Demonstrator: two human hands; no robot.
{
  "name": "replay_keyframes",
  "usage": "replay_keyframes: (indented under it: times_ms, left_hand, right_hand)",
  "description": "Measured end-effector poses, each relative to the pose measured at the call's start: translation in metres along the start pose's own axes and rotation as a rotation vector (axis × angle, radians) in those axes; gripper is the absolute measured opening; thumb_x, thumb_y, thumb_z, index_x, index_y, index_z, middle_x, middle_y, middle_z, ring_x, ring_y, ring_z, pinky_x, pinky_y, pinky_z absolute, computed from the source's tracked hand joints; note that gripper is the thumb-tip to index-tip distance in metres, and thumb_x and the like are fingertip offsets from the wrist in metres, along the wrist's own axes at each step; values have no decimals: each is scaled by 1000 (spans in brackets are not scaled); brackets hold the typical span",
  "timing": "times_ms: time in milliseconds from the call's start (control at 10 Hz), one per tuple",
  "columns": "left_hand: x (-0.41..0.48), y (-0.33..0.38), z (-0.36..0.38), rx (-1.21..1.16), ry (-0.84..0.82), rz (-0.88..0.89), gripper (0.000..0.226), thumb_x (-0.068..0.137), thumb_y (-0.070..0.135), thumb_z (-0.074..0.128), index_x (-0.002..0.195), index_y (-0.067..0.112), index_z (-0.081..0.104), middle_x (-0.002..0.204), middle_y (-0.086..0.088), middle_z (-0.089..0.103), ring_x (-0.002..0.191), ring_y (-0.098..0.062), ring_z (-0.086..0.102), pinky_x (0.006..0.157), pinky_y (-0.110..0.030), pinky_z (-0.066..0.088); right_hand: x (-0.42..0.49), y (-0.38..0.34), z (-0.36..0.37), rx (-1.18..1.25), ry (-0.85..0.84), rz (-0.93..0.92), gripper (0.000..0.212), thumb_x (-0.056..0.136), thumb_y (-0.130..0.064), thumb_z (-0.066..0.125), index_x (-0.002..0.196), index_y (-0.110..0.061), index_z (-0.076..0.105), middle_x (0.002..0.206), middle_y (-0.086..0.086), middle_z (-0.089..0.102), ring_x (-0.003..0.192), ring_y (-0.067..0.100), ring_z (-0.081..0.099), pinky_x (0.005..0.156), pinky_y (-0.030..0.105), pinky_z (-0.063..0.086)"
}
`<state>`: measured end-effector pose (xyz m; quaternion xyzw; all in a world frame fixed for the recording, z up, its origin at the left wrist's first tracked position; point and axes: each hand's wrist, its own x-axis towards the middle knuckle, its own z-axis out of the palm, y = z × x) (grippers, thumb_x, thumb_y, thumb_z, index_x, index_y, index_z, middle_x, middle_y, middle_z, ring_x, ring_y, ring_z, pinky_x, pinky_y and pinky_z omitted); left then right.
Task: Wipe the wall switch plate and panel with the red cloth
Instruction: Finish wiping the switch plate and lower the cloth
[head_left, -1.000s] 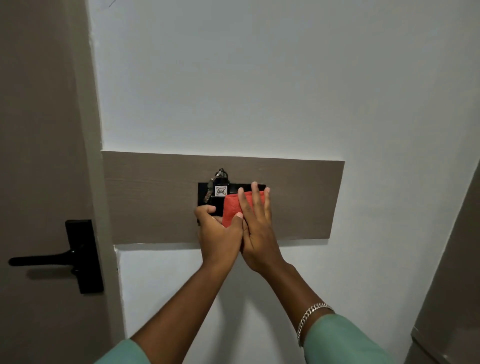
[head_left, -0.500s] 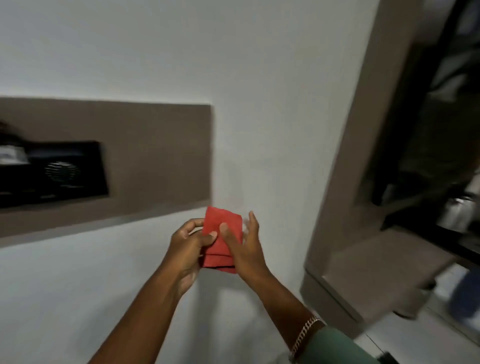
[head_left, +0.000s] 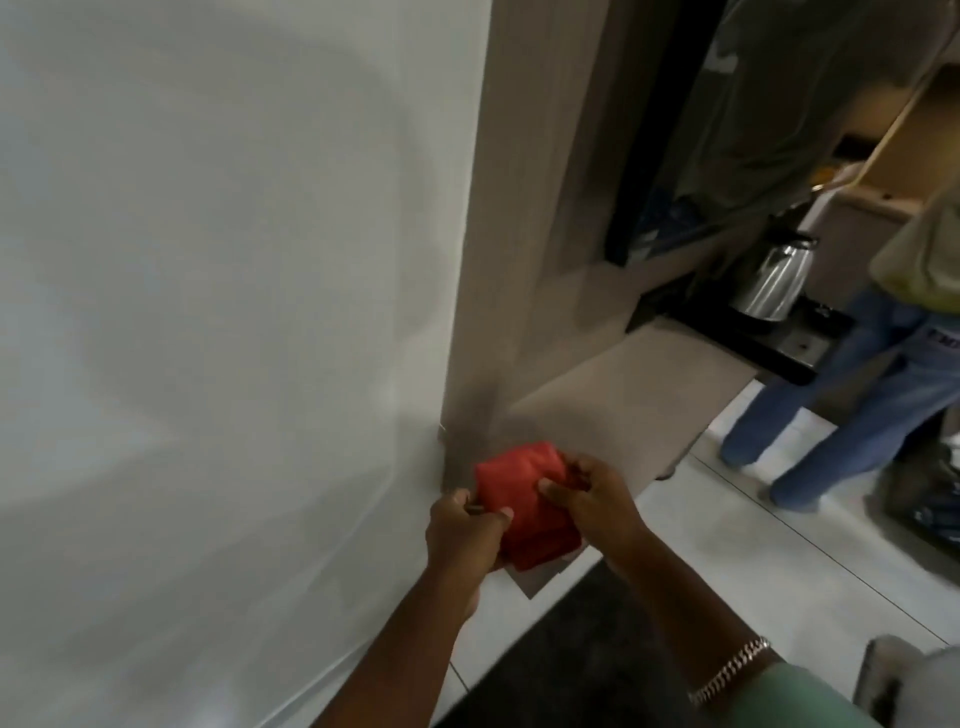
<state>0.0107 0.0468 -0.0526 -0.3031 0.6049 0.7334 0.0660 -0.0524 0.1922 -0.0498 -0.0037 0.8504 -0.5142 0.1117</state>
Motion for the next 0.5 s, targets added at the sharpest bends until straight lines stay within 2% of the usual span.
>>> replay_keyframes:
  times_ms: [100, 200, 300, 400, 500]
  left_hand:
    - [22, -10, 20, -22, 17, -27, 30, 84, 5, 67, 113, 10, 64, 109, -15, 70, 94, -31, 69, 77, -46, 62]
    - [45, -17, 26, -148, -15, -45, 45, 87, 4, 63, 131, 10, 58, 98, -6, 68, 95, -28, 68, 80, -42, 60]
    - [47, -21, 21, -178, -51, -49, 53, 89, 3, 62, 140, 9, 49, 111, -12, 67, 103, -28, 66, 87, -44, 58]
    - [37, -16, 0, -87, -26, 35, 58, 89, 6, 62, 144, 9, 45, 129, -14, 64, 114, -26, 63, 100, -44, 52]
    - [26, -1, -18, -170, 77, 125, 51, 88, 6, 64, 138, 8, 52, 126, -12, 67, 110, -22, 64, 99, -36, 51]
  right_hand:
    - [31, 16, -5, -162, 36, -48, 44, 88, -21, 71, 129, -14, 57, 112, -1, 62, 105, 19, 58, 90, 32, 45]
    - [64, 31, 0, -289, 104, -87, 51, 89, -20, 69, 137, -16, 51, 128, 6, 62, 115, 23, 57, 93, 29, 38]
    - [72, 39, 5, -348, 101, -64, 51, 91, -22, 66, 139, -19, 48, 136, 7, 60, 124, 27, 55, 94, 30, 40]
    - [63, 30, 18, -504, 181, -115, 50, 95, -24, 57, 143, -20, 42, 149, 9, 50, 137, 31, 42, 111, 45, 37]
    - [40, 18, 28, -597, 300, -237, 53, 95, -21, 52, 146, -19, 37, 157, 9, 37, 147, 34, 28, 118, 54, 26]
